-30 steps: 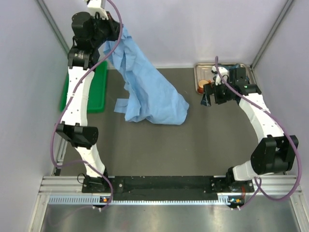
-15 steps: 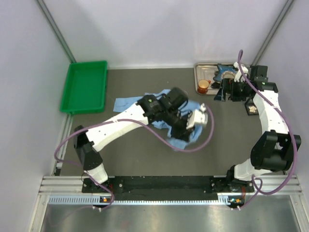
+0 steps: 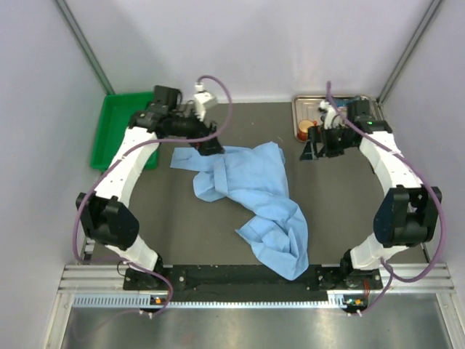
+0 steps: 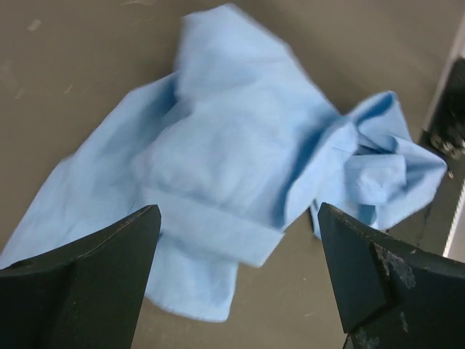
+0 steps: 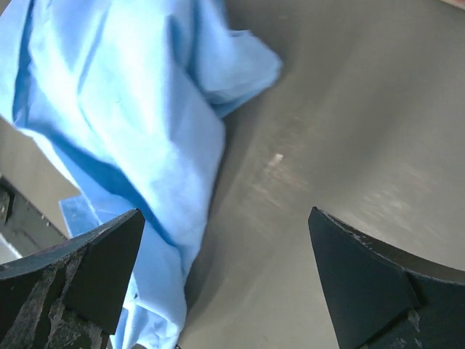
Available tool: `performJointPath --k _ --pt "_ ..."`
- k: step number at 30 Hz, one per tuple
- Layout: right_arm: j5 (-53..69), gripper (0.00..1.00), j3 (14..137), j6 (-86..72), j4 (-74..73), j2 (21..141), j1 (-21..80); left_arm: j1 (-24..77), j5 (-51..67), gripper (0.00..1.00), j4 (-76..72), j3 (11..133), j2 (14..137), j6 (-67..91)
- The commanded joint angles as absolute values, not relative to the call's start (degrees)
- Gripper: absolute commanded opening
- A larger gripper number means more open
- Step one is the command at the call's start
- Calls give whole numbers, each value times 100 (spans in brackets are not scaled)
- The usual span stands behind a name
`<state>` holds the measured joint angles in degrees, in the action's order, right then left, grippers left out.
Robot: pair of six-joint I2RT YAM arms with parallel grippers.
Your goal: Pin the brooch onto the clothing
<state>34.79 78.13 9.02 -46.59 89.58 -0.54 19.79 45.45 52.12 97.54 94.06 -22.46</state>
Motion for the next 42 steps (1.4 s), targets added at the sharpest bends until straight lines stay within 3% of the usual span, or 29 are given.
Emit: performJointPath --k 1,5,8,16,20,27,30,34,39,42 --pt "3840 99 8147 1124 -4684 9141 746 961 5017 94 3289 8703 9018 -706" --pt "4280 94 7902 1615 -4623 9027 1404 493 4843 93 2384 7632 8912 -107" --pt "3816 85 7735 2185 -4623 8904 2169 115 4913 92 1785 7243 9008 430" --pt "2400 67 7927 2935 -4570 9325 3743 -176 5019 89 2100 7418 9404 545" --pt "2242 65 8199 2962 -4579 9632 4121 -184 4922 89 2171 7427 9352 466" --pt "1995 62 8113 3050 -4684 9879 4184 -185 4782 92 2215 7514 9395 290" --pt "2021 45 7937 2997 -4720 9783 4184 -185 4659 92 2215 7602 9518 246" --pt "1882 0 7761 2901 -4737 9353 4184 -150 4474 92 2644 7996 9991 44" --pt "1459 0 7655 2760 -4763 8352 3544 130 4115 90 3585 8901 10660 -1113" --pt "1424 0 7524 2716 -4755 7694 2438 316 3825 89 3858 9289 11055 -1720"
